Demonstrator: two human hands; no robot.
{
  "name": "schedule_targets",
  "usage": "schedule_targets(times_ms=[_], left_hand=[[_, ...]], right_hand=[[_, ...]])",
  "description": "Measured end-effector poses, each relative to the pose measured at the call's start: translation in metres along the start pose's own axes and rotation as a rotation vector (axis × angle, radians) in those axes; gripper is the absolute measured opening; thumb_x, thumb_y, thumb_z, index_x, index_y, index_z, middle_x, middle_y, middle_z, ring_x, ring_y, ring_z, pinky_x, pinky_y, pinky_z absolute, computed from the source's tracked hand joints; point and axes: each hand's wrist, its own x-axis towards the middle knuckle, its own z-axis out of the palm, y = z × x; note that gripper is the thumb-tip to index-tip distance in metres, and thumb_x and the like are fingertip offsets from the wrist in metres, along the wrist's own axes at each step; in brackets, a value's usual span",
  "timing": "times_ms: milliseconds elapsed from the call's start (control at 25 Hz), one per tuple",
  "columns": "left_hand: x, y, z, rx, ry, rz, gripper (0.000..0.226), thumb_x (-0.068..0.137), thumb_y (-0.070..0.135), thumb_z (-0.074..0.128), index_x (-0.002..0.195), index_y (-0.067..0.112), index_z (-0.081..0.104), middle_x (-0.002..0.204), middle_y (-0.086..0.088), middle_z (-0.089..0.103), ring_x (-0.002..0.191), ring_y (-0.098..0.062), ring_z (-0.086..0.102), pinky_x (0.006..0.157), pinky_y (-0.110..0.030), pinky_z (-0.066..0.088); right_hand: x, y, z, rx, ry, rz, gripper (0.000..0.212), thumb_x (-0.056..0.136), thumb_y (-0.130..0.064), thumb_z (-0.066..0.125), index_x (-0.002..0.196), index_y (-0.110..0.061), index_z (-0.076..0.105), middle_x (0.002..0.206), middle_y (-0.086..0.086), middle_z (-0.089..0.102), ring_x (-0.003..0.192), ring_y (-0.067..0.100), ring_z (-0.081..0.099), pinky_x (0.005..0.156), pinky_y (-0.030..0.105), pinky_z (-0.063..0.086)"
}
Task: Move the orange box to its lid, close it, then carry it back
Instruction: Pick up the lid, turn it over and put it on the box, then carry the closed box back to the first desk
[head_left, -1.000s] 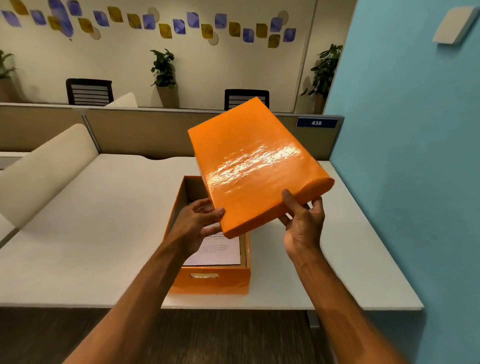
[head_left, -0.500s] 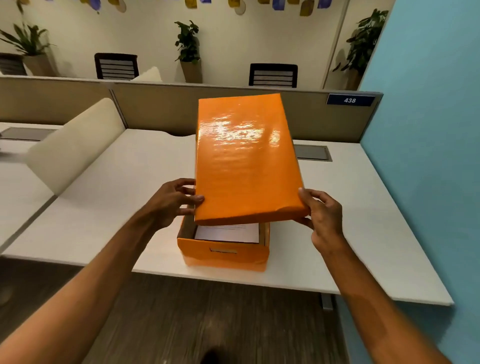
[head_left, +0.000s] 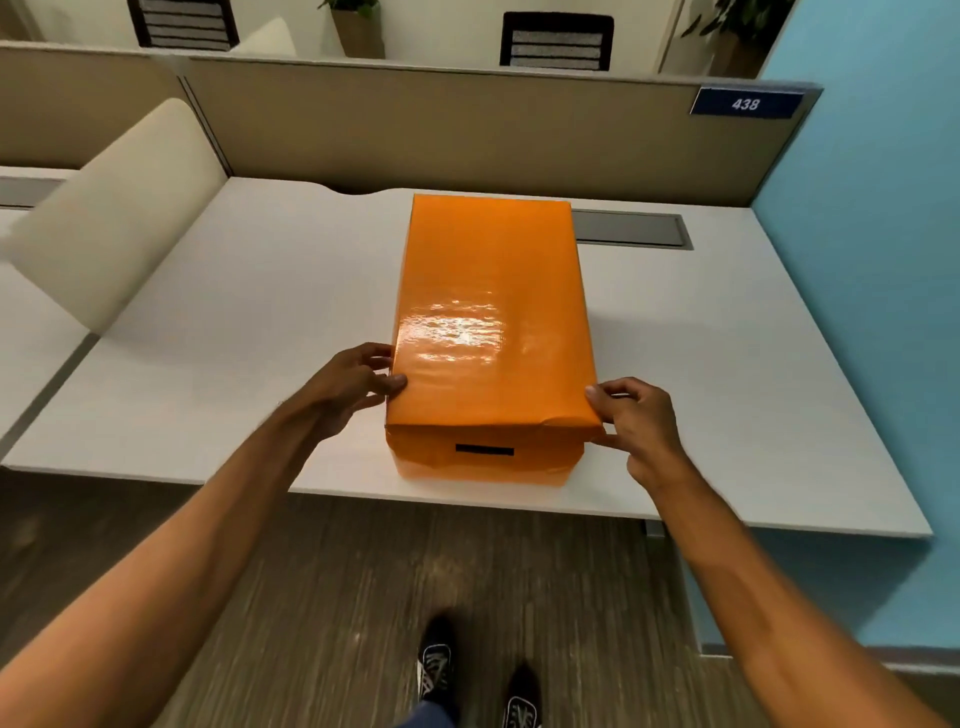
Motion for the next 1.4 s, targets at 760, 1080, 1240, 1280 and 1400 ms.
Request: schedule_targets(times_ms=[760, 1080, 1240, 1280, 1400], left_hand=[[0.006, -0.021, -0.003, -0.078, -0.094, 0.010, 0.042, 0.095, 0.002, 0.053, 0.135, 0.016, 0.049, 0.119, 0.002, 0.064, 0.111, -0.018, 0.060, 0.086, -0.034, 0.051], [0.011, -0.034, -0.001, -0.070, -0.116, 0.041, 0.047, 0.099, 0.013, 0.049, 0.145, 0.024, 0.041, 0.129, 0.002, 0.058, 0.114, -0.018, 0.058, 0.087, -0.037, 0.052], [0.023, -0.032, -0.005, -0.156, -0.142, 0.032, 0.054, 0.096, 0.018, 0.056, 0.147, 0.021, 0.038, 0.139, -0.001, 0.055, 0.125, -0.024, 0.054, 0.107, -0.051, 0.042], [0.028, -0.028, -0.006, -0.149, -0.153, 0.040, 0.055, 0.096, 0.022, 0.057, 0.147, 0.021, 0.039, 0.140, -0.001, 0.055, 0.125, -0.024, 0.054, 0.108, -0.051, 0.041], [0.044, -0.017, -0.005, -0.120, -0.174, 0.071, 0.051, 0.097, 0.031, 0.054, 0.145, 0.021, 0.041, 0.136, 0.002, 0.057, 0.121, -0.018, 0.056, 0.106, -0.050, 0.041]], right_hand=[[0.004, 0.014, 0.005, -0.072, -0.031, 0.030, 0.035, 0.087, -0.021, 0.072, 0.117, -0.004, 0.069, 0.114, 0.014, 0.070, 0.096, 0.033, 0.069, 0.082, 0.051, 0.059], [0.006, 0.022, 0.006, -0.100, -0.024, 0.029, 0.031, 0.088, -0.027, 0.071, 0.114, -0.011, 0.068, 0.111, 0.009, 0.069, 0.095, 0.030, 0.069, 0.078, 0.044, 0.060], [0.010, 0.018, 0.005, 0.105, -0.119, 0.055, 0.032, 0.089, -0.022, 0.070, 0.119, -0.021, 0.062, 0.112, 0.002, 0.069, 0.101, 0.024, 0.067, 0.077, 0.038, 0.058], [0.012, 0.016, 0.007, 0.141, -0.143, 0.049, 0.036, 0.089, -0.023, 0.070, 0.123, -0.022, 0.060, 0.114, 0.000, 0.068, 0.103, 0.022, 0.066, 0.080, 0.038, 0.056], [0.021, 0.009, 0.016, 0.192, -0.133, 0.027, 0.040, 0.090, -0.029, 0.067, 0.129, -0.023, 0.057, 0.118, -0.003, 0.066, 0.107, 0.021, 0.064, 0.085, 0.041, 0.054]])
